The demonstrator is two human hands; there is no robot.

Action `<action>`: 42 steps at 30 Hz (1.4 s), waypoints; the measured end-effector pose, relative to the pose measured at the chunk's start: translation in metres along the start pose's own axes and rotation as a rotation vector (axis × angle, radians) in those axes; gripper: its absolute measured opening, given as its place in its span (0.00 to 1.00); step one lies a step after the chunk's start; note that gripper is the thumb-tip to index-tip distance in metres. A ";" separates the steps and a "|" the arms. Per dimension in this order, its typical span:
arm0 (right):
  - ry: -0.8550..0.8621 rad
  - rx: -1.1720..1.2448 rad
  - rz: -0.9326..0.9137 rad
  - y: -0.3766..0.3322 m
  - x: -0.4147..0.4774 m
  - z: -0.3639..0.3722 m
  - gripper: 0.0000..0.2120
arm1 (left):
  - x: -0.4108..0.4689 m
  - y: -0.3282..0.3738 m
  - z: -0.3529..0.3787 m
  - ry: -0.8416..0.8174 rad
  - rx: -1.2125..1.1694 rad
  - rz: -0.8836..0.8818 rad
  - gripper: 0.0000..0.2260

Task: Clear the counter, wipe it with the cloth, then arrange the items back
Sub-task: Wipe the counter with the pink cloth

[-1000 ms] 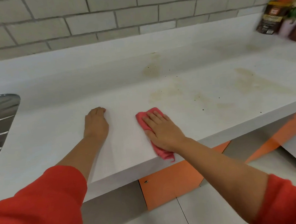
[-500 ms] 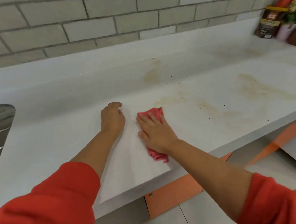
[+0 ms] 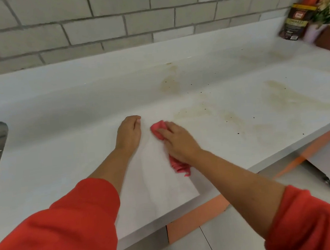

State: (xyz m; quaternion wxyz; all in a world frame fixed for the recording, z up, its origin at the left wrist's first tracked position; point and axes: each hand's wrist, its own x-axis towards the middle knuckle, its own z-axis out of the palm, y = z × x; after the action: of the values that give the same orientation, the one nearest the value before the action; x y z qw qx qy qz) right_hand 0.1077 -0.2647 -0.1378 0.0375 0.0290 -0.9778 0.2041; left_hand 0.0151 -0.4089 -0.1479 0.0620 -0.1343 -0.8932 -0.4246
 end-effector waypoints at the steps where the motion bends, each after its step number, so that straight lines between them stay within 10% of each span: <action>1: -0.030 -0.030 -0.067 -0.011 -0.007 0.005 0.26 | 0.000 0.000 0.000 -0.010 0.031 0.018 0.13; 5: -0.092 -0.078 -0.079 -0.006 -0.043 -0.001 0.24 | 0.002 -0.005 0.001 -0.040 0.120 0.069 0.13; 13: 0.046 -0.312 0.452 0.045 -0.016 -0.020 0.26 | 0.002 -0.008 0.010 -0.120 0.293 0.091 0.18; 21: -0.094 -0.282 -0.011 0.003 -0.030 -0.001 0.38 | 0.005 -0.011 0.014 -0.114 0.347 0.094 0.20; 30: -0.017 -0.332 0.374 0.064 0.031 -0.018 0.27 | 0.005 -0.013 0.015 -0.099 0.358 0.095 0.20; 42: -0.121 -0.259 -0.145 0.046 -0.008 -0.019 0.38 | 0.022 -0.007 0.004 -0.100 0.347 0.114 0.16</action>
State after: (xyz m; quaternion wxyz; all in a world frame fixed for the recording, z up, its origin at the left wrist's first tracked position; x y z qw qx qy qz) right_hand 0.1132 -0.2148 -0.1390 -0.0036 0.1068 -0.9918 0.0707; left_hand -0.0081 -0.4060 -0.1504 0.0638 -0.1931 -0.9460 -0.2526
